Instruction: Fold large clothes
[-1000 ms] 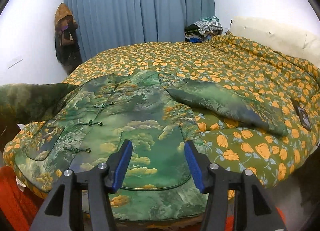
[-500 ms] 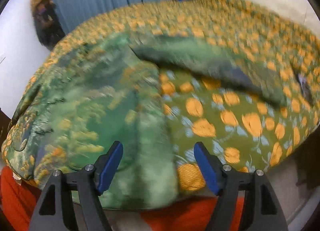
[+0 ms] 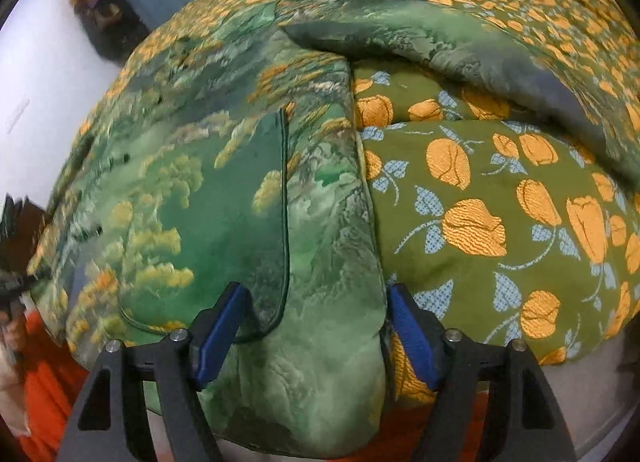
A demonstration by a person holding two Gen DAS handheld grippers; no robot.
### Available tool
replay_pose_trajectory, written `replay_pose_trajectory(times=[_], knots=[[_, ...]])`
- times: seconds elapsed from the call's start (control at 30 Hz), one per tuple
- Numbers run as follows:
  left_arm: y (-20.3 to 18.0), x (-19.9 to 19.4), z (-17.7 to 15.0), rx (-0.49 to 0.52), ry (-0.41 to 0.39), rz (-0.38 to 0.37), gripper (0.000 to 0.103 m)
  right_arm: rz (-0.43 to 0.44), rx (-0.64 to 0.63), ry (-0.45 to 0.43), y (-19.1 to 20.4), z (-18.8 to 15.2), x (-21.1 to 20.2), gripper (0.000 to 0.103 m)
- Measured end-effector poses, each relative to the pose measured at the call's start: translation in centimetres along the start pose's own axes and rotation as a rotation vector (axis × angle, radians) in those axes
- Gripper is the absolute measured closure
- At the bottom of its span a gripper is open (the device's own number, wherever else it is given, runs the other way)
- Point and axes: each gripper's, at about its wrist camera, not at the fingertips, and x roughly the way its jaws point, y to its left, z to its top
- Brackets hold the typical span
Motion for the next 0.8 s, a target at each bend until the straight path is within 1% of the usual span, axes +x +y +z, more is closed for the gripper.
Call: replay_pose_trajectory(times=[0.03,0.07,0.1,0.17,0.27,0.3,0.33,0.37,0.4,0.47,0.5,0.53,0.57,0.63,0.7,0.77,0.8], knots=[[-0.5,-0.1,-0.2,0.011,-0.005,0.002,0.084,-0.006,-0.019,-0.007,0.5,0.0,-0.3,0.07],[-0.9,-0.2,-0.4,0.018,-0.012,0.008,0.084,-0.023,-0.045,-0.014,1.1,0.0,-0.6,0.073],[-1.3,-0.5,-0.7,0.028,-0.017,0.015,0.085,-0.041,-0.073,-0.021,1.7,-0.1,-0.9,0.08],[-1.8,-0.8,-1.5,0.04,-0.013,0.022,0.085,-0.08,-0.126,-0.028,2.7,-0.1,-1.4,0.082],[-1.0,-1.3,-2.4,0.045,-0.004,0.029,0.084,-0.091,-0.134,-0.026,3.1,-0.4,-1.9,0.082],[-0.4,-1.8,-2.9,0.05,-0.007,0.037,0.079,-0.099,-0.136,-0.028,3.1,-0.7,-1.8,0.082],[-0.5,-1.7,-2.8,0.054,-0.017,0.056,0.072,-0.107,-0.139,-0.034,3.1,-0.8,-1.6,0.082],[-0.6,-1.5,-2.4,0.053,-0.032,0.076,0.068,-0.115,-0.142,-0.046,3.1,-0.9,-1.5,0.081],[-0.6,-1.9,-2.2,0.051,-0.047,0.088,0.062,-0.129,-0.14,-0.055,3.1,-0.8,-1.3,0.076],[-1.1,-3.1,-2.0,0.053,-0.099,0.106,0.057,-0.174,-0.122,-0.079,3.2,-0.6,-1.5,0.063],[-1.2,-3.7,-1.8,0.056,-0.123,0.115,0.053,-0.191,-0.118,-0.106,3.4,-0.6,-1.8,0.049],[-1.6,-4.5,-1.8,0.062,-0.151,0.127,0.045,-0.207,-0.116,-0.146,3.7,-0.6,-2.5,0.043],[-2.2,-5.5,-1.7,0.073,-0.187,0.135,0.041,-0.216,-0.116,-0.174,3.9,-0.7,-3.2,0.043],[-2.8,-7.4,-1.8,0.096,-0.262,0.152,0.025,-0.233,-0.12,-0.228,4.6,-0.8,-4.5,0.042],[-3.5,-9.3,-1.8,0.122,-0.349,0.181,0.015,-0.238,-0.126,-0.282,5.3,-1.0,-5.8,0.042],[-4.7,-11.0,-1.8,0.14,-0.448,0.203,0.009,-0.237,-0.134,-0.334,6.5,-1.4,-7.0,0.039],[-4.6,-11.9,-2.0,0.143,-0.486,0.21,0.005,-0.226,-0.14,-0.362,7.3,-1.4,-7.5,0.037]])
